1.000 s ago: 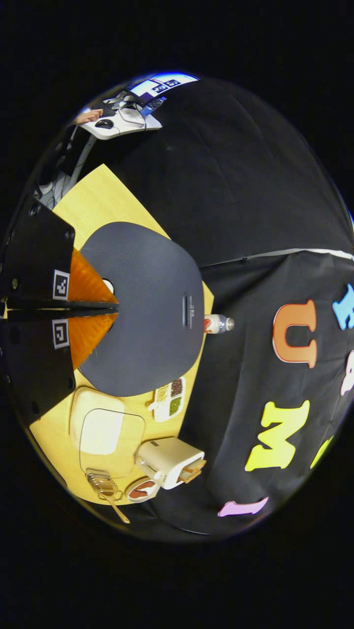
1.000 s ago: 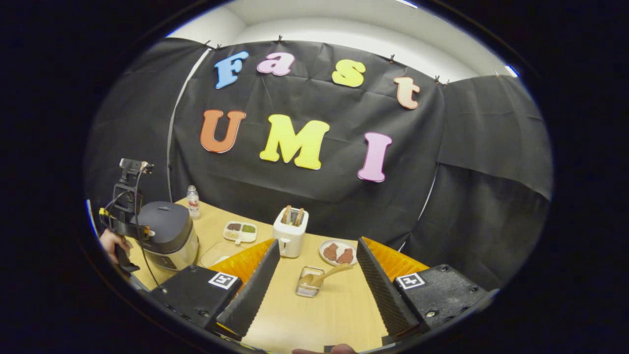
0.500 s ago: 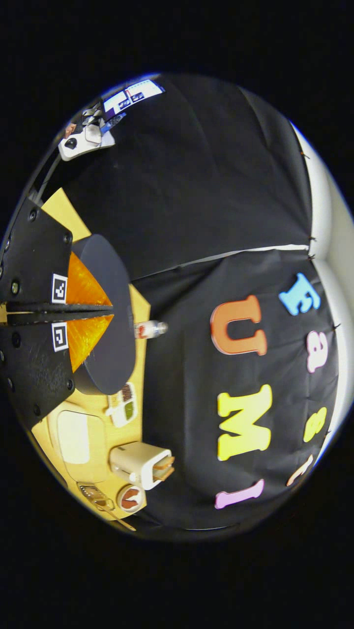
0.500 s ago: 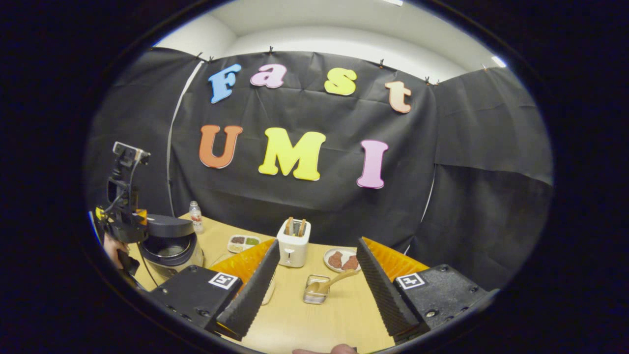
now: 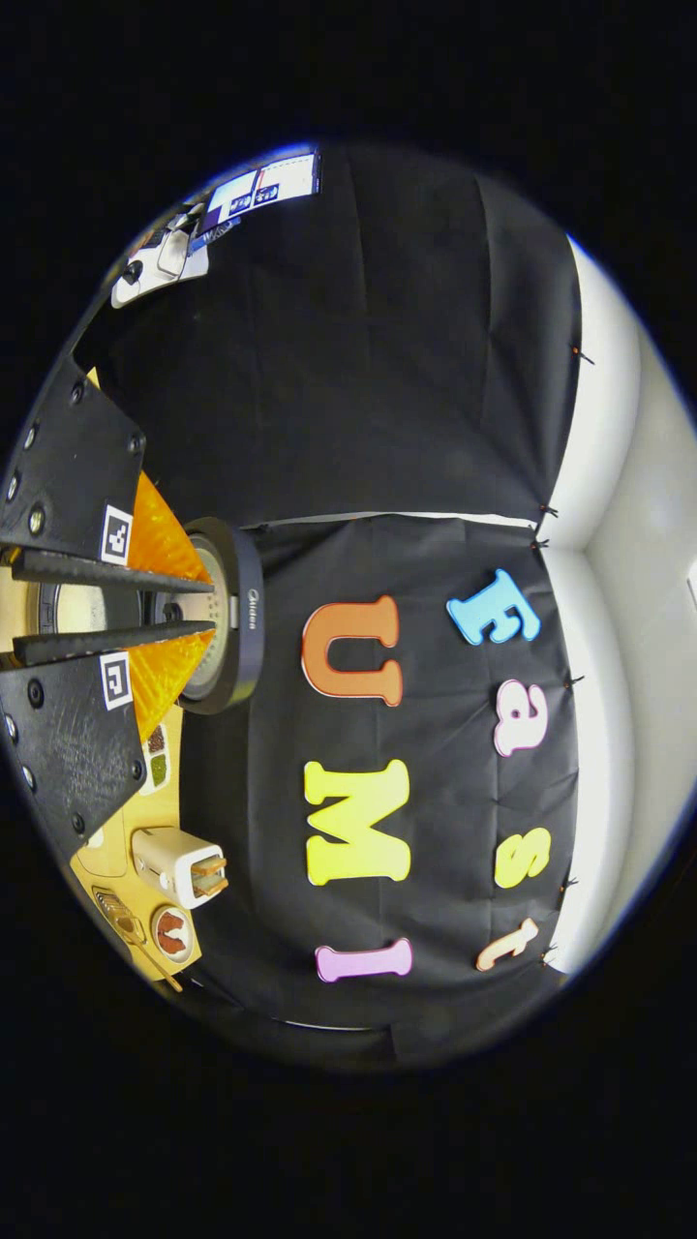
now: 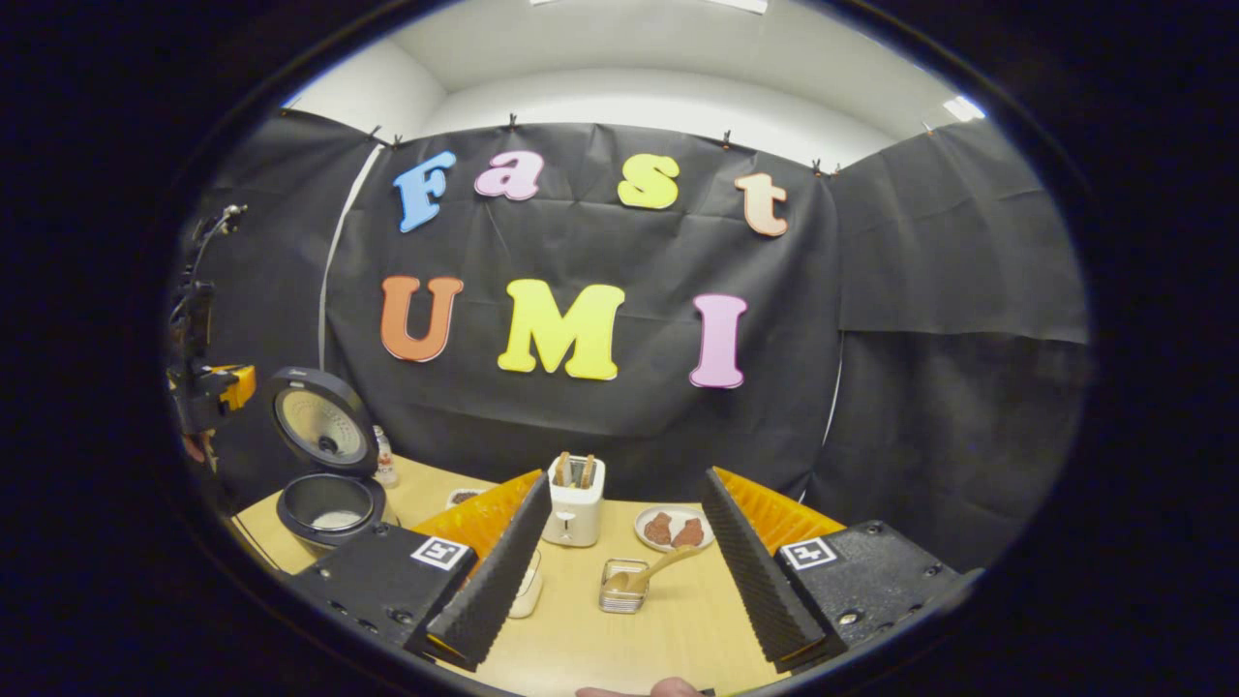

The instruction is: Close the left gripper, press the button to open the rice cooker; take a wooden spoon from the chopstick holder with the right hand, scoop a spoonful of rice and pour it into the rice cooker, then put the wooden spoon back into the chopstick holder.

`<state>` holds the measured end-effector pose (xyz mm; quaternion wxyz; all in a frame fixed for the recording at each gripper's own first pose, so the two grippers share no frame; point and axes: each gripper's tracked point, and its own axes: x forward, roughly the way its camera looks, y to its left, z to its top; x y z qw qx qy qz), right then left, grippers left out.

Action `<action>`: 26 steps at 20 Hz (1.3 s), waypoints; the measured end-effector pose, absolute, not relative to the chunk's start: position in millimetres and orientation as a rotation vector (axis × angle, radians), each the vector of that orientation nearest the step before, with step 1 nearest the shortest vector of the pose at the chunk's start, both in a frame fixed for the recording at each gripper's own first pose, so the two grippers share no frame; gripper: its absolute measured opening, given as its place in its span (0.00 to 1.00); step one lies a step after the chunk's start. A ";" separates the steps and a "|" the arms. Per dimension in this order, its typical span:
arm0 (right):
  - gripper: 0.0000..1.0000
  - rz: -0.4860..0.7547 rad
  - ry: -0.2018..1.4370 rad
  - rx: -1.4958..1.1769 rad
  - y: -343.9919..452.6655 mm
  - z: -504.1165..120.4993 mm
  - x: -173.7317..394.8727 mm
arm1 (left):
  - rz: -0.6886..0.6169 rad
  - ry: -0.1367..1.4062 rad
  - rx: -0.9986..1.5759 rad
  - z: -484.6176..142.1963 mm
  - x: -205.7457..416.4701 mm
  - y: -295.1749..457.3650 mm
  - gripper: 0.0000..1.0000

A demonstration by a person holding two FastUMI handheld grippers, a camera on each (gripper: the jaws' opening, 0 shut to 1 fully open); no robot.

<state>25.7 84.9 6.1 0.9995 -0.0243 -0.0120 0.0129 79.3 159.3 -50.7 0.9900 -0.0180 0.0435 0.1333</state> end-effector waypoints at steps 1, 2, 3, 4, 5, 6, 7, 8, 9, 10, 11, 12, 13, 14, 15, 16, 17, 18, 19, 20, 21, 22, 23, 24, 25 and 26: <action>1.00 0.025 -0.022 -0.048 85.3 2.8 25.5 | 0.250 0.075 -0.030 -46.3 75.4 153.8 0.20; 1.00 0.023 -0.020 -0.046 85.6 0.9 24.8 | 0.231 0.067 -0.026 -43.6 67.4 149.1 0.32; 0.99 0.019 -0.025 -0.044 85.6 -0.6 24.6 | 0.203 0.054 -0.014 -38.8 59.2 142.2 0.44; 0.99 0.015 -0.021 -0.047 85.7 -3.9 23.4 | 0.190 0.040 0.000 -35.3 49.0 138.6 0.56; 0.99 0.012 -0.020 -0.046 86.2 -8.8 23.4 | 0.178 0.021 0.017 -30.6 40.5 136.8 0.68; 1.00 0.010 -0.016 -0.041 87.6 -13.5 22.8 | 0.171 -0.004 0.037 -26.0 31.1 135.1 0.80; 0.99 0.006 -0.007 -0.033 87.2 -19.6 21.5 | 0.168 -0.027 0.055 -22.4 24.5 134.5 0.92; 0.99 -0.002 -0.004 -0.025 86.4 -24.9 21.0 | 0.157 -0.031 0.060 -22.9 18.2 132.7 0.93; 0.99 -0.013 0.002 -0.016 84.3 -31.5 21.3 | 0.148 -0.035 0.052 -23.4 15.1 128.6 0.94; 1.00 -0.020 0.010 -0.007 83.8 -38.0 21.4 | 0.135 -0.035 0.044 -24.2 10.4 126.3 0.94; 0.99 -0.024 0.022 -0.005 84.3 -47.1 23.2 | 0.136 -0.032 0.037 -25.2 6.7 128.7 0.94; 1.00 -0.028 0.039 -0.001 83.1 -56.6 26.8 | 0.138 -0.019 0.034 -29.9 5.0 130.4 0.94; 1.00 -0.029 0.053 0.001 81.7 -65.9 32.5 | 0.143 -0.006 0.027 -33.1 4.7 132.0 0.94; 1.00 -0.029 0.071 0.006 79.7 -77.6 38.9 | 0.149 0.004 0.018 -37.8 4.5 132.1 0.94; 0.99 -0.027 0.089 0.019 77.6 -88.6 45.9 | 0.154 0.007 0.012 -38.8 7.1 132.3 0.94; 1.00 -0.020 0.101 0.032 75.9 -98.5 53.8 | 0.171 0.018 0.012 -42.2 7.5 133.9 0.94; 1.00 -0.025 0.118 0.049 70.6 -112.0 63.0 | 0.179 0.029 0.015 -46.9 10.7 135.3 0.90; 1.00 -0.024 0.129 0.063 66.7 -121.5 74.1 | 0.189 0.022 0.013 -49.8 11.0 136.0 0.95; 1.00 -0.033 0.137 0.076 60.1 -132.6 88.8 | 0.192 0.025 0.015 -48.9 13.5 135.6 0.95; 1.00 -0.044 0.152 0.080 54.6 -141.4 100.6 | 0.200 0.029 0.012 -52.1 15.1 136.1 0.95; 1.00 -0.054 0.157 0.081 48.9 -153.0 114.3 | 0.206 0.029 0.012 -54.1 17.1 135.5 0.95; 1.00 -0.064 0.168 0.089 42.1 -163.5 127.9 | 0.210 0.038 0.015 -56.8 18.3 135.4 0.96; 1.00 -0.068 0.167 0.107 37.9 -170.0 139.7 | 0.218 0.035 0.017 -58.4 18.2 136.8 0.95; 1.00 -0.075 0.167 0.118 33.2 -176.9 152.1 | 0.224 0.032 0.020 -58.0 18.9 137.2 0.96; 0.98 -0.082 0.191 0.133 28.7 -191.7 166.1 | 0.231 0.029 0.020 -57.3 20.7 136.6 0.95; 1.00 -0.086 0.197 0.145 26.6 -200.6 177.4 | 0.232 0.026 0.018 -57.0 22.7 134.2 0.95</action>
